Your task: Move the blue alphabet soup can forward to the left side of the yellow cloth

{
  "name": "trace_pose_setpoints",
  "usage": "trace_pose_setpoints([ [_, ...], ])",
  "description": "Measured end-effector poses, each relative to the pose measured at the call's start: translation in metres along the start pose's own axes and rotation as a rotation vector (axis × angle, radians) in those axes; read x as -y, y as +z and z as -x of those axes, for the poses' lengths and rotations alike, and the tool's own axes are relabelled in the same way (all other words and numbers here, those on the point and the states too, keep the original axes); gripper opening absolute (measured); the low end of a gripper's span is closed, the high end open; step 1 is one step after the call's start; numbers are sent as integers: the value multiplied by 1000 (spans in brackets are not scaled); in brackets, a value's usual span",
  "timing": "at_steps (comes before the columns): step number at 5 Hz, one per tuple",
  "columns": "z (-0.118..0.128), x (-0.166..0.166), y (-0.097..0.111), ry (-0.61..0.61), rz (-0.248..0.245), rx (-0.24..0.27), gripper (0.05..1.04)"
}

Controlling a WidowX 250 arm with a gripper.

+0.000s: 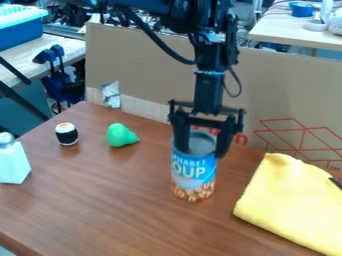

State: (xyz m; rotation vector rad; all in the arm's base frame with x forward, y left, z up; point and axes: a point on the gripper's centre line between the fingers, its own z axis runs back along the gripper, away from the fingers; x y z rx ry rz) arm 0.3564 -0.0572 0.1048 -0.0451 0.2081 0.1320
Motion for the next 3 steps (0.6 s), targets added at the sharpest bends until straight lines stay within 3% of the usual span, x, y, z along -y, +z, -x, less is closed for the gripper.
trace_pose_setpoints([
  [1, 32, 9, -9, 9, -76, -54, 1000],
  [2, 56, 20, -13, -24, -141, -67, 1000],
  [3, 70, 22, -19, -25, -145, -75, 1000],
])
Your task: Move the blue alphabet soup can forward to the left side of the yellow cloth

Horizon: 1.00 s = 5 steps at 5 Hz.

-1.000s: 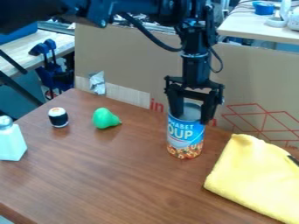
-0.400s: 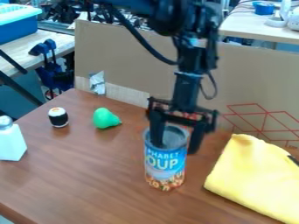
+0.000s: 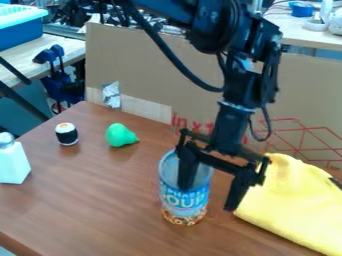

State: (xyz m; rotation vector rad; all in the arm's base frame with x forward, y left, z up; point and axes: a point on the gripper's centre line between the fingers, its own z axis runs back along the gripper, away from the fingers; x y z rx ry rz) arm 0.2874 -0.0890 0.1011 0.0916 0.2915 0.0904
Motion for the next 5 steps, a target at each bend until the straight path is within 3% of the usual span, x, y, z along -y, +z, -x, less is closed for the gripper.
trace_pose_setpoints([
  [1, 13, -2, -3, 34, 19, -1, 1000],
  [4, 7, 0, 19, 0, 70, 124, 1000],
  [5, 9, 13, 39, -86, 71, 262, 1000],
])
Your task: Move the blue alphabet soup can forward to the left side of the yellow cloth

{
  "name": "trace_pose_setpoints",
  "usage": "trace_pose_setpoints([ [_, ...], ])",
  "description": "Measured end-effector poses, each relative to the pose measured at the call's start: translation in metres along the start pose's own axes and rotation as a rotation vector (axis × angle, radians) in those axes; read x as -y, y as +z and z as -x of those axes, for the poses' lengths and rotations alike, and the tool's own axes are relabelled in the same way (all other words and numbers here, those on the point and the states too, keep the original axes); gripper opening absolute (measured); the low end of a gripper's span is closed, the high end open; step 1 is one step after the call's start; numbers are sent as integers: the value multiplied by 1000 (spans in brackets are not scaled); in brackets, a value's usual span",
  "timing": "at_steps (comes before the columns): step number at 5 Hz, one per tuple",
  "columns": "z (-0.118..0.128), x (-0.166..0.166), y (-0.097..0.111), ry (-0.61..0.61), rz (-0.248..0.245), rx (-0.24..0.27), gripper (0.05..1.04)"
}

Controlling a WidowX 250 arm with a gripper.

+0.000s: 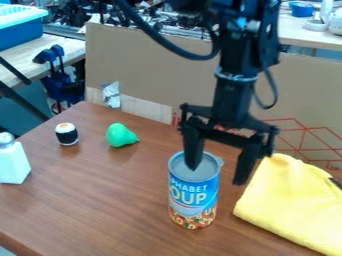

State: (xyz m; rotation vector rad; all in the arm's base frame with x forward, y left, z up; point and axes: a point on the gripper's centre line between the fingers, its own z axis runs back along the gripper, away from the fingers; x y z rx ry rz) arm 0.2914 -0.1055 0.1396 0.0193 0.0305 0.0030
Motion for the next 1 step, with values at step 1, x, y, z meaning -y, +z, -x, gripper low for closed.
trace_pose_setpoints([
  [1, 1, 17, 8, -80, 16, 88, 1000],
])
